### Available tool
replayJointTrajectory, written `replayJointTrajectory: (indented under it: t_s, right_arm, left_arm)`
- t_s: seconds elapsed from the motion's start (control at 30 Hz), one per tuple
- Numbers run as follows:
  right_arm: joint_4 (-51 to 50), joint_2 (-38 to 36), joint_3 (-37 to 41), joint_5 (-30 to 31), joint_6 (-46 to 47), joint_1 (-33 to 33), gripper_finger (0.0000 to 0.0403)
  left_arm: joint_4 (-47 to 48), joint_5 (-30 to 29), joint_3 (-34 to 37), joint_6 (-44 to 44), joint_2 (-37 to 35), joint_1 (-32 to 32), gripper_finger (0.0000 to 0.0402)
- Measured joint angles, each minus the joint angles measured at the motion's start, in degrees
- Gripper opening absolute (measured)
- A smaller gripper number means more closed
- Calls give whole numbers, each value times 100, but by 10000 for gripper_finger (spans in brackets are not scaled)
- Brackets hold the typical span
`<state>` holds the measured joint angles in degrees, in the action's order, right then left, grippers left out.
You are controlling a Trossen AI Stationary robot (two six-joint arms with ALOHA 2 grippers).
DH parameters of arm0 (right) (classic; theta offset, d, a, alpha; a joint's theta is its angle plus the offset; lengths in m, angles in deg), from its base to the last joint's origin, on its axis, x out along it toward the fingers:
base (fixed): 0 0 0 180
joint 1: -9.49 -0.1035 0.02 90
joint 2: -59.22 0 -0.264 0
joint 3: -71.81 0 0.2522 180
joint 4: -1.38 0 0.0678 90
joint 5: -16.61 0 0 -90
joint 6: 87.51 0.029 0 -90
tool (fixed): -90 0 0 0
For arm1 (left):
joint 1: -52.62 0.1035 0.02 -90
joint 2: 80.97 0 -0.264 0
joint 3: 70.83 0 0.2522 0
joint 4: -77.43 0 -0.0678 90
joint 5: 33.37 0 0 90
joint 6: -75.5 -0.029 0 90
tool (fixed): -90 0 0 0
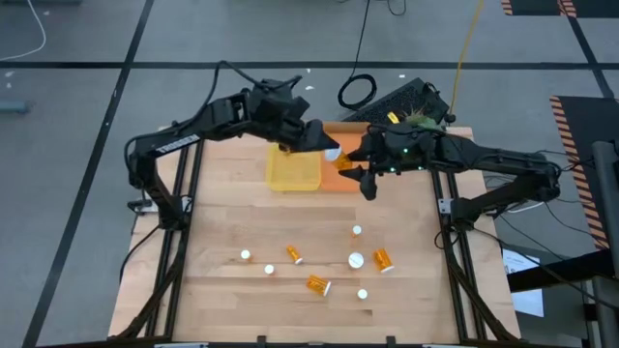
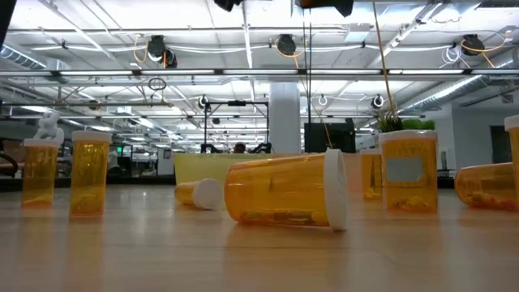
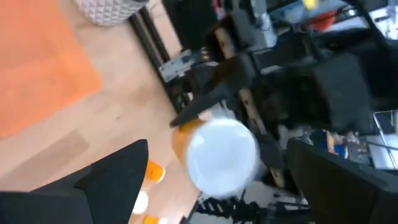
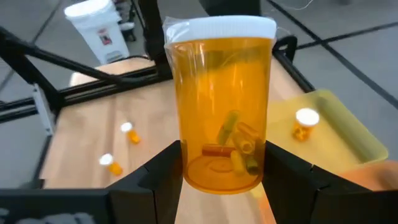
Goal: Pick and place medicine bottles into bin by pill shape (circle, oval)
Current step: Put the large orange capsule bottle into the yellow bin
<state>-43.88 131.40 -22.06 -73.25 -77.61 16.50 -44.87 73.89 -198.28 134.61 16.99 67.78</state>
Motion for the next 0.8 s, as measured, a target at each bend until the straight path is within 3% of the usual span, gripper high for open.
replayJointTrajectory:
  t_s: [0.8]
  right_arm:
    - [-263, 769, 2, 151, 143, 2, 185]
  left_arm:
    - [1332, -383, 9, -699, 327, -67, 381]
